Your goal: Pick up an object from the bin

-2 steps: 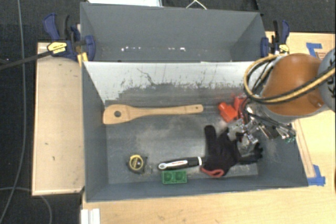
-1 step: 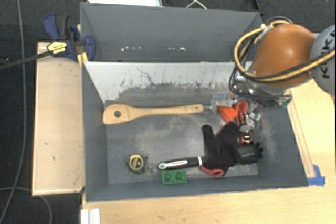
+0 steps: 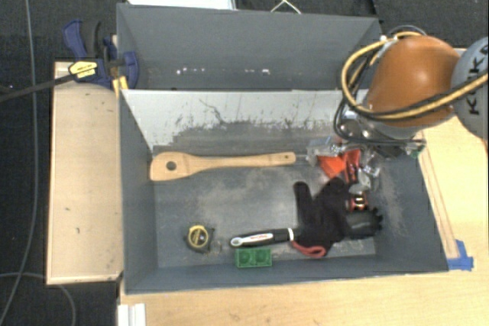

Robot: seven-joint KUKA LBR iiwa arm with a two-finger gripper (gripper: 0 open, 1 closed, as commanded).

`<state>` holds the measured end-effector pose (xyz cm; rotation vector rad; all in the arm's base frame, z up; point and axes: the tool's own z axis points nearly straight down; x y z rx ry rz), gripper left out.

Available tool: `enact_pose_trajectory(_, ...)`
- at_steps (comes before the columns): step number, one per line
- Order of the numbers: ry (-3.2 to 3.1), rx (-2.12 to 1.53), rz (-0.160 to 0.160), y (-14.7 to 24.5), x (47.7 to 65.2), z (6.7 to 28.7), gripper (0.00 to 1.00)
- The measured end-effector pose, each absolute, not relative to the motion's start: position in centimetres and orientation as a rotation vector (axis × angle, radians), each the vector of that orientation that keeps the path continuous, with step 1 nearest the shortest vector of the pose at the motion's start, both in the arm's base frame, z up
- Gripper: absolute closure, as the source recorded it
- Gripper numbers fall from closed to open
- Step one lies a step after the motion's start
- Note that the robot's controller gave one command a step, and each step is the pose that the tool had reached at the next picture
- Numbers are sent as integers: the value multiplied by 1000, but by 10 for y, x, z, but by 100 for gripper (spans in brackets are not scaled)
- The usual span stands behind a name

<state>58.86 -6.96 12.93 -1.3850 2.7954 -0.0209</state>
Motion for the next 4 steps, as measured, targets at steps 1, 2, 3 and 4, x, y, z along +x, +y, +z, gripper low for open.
enact_pose_trajectory(1,2671,-1608,-23,-94,551,76,100)
enact_pose_trajectory(2,2672,-1606,-23,-94,551,76,100)
enact_pose_trajectory(3,2679,-1603,-13,-98,544,113,100)
enact_pose_trajectory(4,2402,-1993,-18,-143,546,101,100)
